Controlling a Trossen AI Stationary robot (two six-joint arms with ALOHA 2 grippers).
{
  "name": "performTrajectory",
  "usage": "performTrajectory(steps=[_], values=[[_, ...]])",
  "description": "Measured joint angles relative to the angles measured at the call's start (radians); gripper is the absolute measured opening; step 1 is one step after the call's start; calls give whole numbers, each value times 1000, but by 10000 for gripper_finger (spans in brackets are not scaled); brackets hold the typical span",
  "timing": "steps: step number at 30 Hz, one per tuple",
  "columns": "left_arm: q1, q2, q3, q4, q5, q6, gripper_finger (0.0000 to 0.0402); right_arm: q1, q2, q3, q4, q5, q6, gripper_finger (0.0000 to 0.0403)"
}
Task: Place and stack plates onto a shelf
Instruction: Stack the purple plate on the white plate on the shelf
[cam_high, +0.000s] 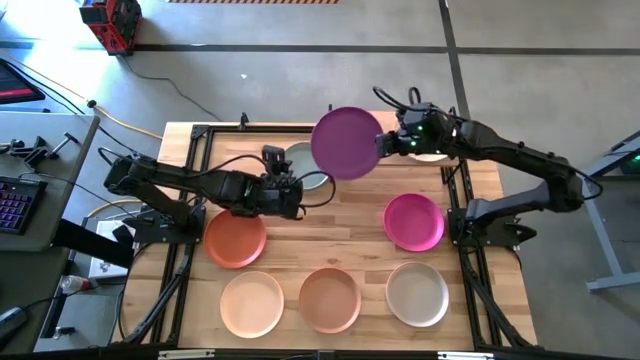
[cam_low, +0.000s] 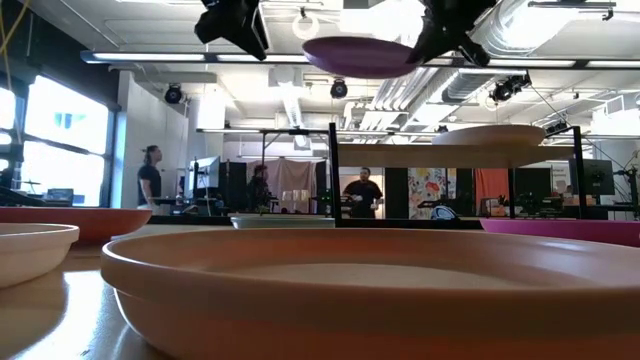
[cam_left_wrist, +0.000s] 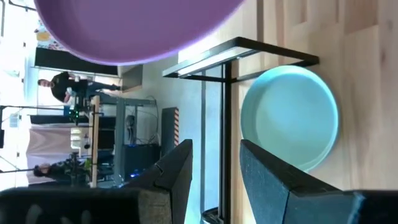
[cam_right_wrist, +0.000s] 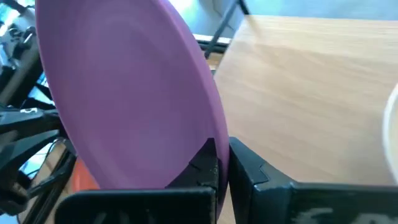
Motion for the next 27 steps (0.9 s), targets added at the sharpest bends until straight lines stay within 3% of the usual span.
performTrajectory(steps=[13, 27], values=[[23, -1, 0, 6, 6, -49, 122, -187, -181, 0, -220, -7, -49, 0], [150, -1, 0, 6, 6, -49, 122, -395, -292, 0, -431, -59, -198, 0]])
